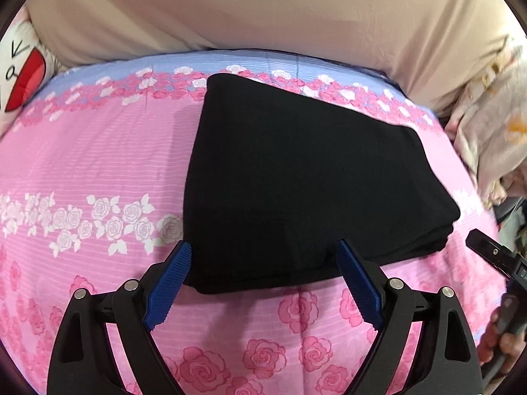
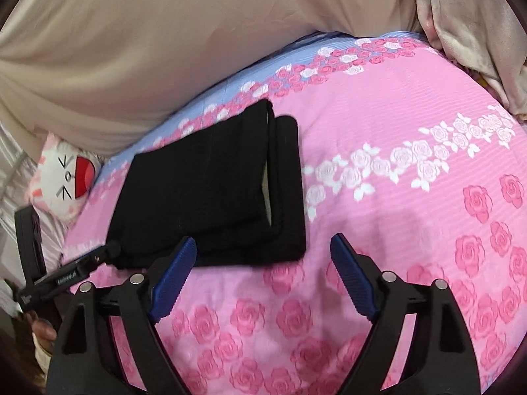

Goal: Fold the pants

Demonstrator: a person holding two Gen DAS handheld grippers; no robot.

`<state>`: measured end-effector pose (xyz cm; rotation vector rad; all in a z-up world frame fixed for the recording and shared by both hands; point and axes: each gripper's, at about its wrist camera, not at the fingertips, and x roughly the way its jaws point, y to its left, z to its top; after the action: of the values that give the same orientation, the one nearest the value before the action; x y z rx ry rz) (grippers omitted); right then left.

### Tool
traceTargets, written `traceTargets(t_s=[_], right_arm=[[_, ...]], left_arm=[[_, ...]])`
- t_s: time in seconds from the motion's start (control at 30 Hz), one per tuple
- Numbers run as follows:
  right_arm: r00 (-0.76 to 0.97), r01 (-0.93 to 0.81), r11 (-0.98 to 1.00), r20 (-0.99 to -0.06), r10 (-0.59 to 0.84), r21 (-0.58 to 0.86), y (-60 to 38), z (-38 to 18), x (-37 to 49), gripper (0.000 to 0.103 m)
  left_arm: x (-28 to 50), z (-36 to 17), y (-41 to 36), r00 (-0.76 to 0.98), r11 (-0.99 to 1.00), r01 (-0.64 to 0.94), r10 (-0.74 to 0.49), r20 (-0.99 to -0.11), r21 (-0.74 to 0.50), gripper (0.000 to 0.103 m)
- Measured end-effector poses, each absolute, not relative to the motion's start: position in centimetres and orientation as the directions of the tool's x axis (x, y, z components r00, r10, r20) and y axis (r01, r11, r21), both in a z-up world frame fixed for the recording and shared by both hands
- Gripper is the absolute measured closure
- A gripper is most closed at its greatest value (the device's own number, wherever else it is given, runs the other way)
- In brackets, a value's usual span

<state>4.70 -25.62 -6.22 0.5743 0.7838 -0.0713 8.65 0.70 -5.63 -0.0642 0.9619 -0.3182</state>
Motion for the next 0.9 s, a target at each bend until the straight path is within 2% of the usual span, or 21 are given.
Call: traceTargets(t_s=[0.27, 0.37, 0.57, 0.73, 0.83, 0.9], right_arm=[[0.716, 0.275, 0.877, -0.692, 0.086, 0.394, -24.6, -5.6, 4.3, 0.021], [0.711, 0.275, 0.877, -0.697, 0.092, 0.395, -24.5, -5.9, 4.3, 0.019], [0.711, 0.258, 0.86, -0.689, 0.141, 0.441, -26.1, -6.4, 5.6, 0.014], [0.681, 0.213, 0.785, -0.665, 0.308, 0.582, -28.2, -8.4, 9.0, 0.014], [0.649, 0.218, 0.741, -0.661, 0.377, 0.636, -28.8, -10.1, 10.7, 0.014], [0.648, 0.202, 0.701, -0.63, 0.428, 0.684, -28.9, -10.9, 11.4, 0.009]], left_arm=[[8.4, -5.4, 0.4, 0.547, 0.969, 0.211, -0.226, -0.806, -0.128, 0.016], [8.2, -5.4, 0.2, 0.544, 0.963, 0.23, -0.244, -0.802, -0.137, 0.016], [10.0, -5.5, 1.7, 0.477, 0.894, 0.293, -0.444, -0.759, -0.339, 0.016], [13.5, -6.2, 4.0, 0.356, 0.773, 0.31, -0.634, -0.687, -0.553, 0.012], [14.9, -6.6, 4.3, 0.301, 0.727, 0.306, -0.686, -0.662, -0.615, 0.012], [15.7, -6.8, 4.3, 0.267, 0.701, 0.292, -0.713, -0.648, -0.651, 0.012]])
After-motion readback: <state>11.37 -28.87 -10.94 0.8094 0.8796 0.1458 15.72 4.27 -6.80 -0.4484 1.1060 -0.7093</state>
